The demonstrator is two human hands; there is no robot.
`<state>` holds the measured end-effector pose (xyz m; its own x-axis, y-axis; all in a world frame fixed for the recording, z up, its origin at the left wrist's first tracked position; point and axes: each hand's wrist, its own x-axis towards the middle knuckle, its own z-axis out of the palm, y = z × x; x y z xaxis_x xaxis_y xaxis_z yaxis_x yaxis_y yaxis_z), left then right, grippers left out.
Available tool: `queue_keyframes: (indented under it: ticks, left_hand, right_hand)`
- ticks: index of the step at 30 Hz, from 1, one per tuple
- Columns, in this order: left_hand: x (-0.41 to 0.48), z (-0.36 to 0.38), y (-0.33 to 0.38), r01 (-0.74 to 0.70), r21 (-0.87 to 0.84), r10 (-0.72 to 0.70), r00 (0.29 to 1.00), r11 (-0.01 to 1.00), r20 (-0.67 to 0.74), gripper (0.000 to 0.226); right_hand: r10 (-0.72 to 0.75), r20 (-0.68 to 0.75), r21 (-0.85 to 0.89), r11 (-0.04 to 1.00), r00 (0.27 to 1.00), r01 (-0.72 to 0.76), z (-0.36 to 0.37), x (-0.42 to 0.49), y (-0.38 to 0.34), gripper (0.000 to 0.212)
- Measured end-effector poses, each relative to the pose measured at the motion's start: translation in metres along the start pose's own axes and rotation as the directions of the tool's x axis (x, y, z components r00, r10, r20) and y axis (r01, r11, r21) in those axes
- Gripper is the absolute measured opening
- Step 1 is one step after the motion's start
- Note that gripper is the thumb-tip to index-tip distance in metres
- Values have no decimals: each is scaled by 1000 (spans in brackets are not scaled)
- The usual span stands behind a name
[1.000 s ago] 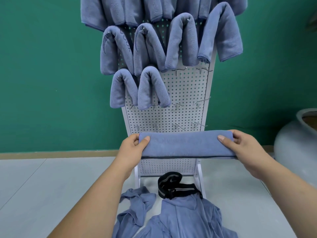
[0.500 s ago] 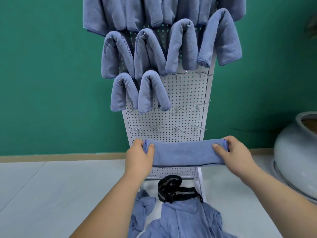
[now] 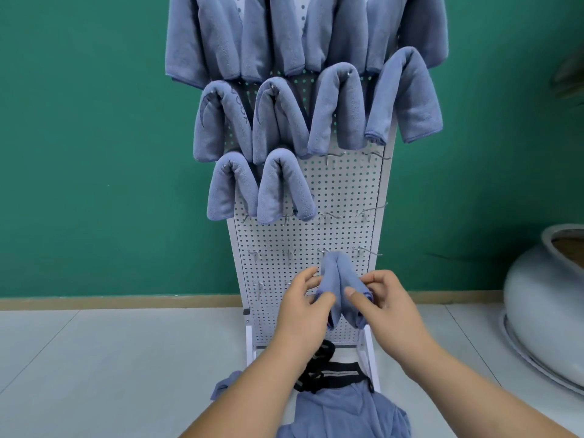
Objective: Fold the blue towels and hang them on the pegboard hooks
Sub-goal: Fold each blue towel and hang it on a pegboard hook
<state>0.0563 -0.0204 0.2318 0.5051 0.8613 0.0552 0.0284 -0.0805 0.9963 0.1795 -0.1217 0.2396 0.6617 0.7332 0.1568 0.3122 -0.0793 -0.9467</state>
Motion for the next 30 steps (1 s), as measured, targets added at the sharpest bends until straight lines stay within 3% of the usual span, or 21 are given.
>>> queue_keyframes:
  ticks: [6, 9, 11, 14, 18, 21, 25, 30]
  left_hand:
    - [-5, -8, 9, 44, -106, -39, 998, 993, 47, 43]
    - [-11, -7, 17, 7, -63, -1, 996, 998, 89, 37]
    - [-13, -5, 21, -22, -38, 26, 994, 999, 104, 39]
    - [-18, -3, 26, -42, -132, 52, 996, 990, 72, 47]
    - [-20, -2, 37, -94, -178, 103, 994, 980, 45, 38]
    - [-20, 0, 52, -183, -79, 183, 983, 980, 1, 40]
    - [-10, 4, 87, -300, 50, 302, 952, 953, -53, 42]
    - [24, 3, 137, -408, 177, 428, 899, 896, -95, 41]
  right_hand:
    - [113, 14, 286, 952, 994, -112, 1, -4, -10, 17]
    - [156, 50, 357, 920, 987, -163, 5, -8, -20, 27]
    - [133, 32, 327, 935, 991, -136, 11, -10, -25, 33]
    - [70, -22, 276, 959, 997, -61, 18, -14, -39, 37]
    - [-13, -67, 289, 957, 998, 32, 22, -21, -54, 31]
    - [-95, -144, 232, 964, 985, 126, 19, -23, -64, 29]
    - [-205, -253, 9, 977, 945, 214, 8, -3, -92, 28]
    - [-299, -305, -109, 954, 904, 279, -12, 41, -141, 28]
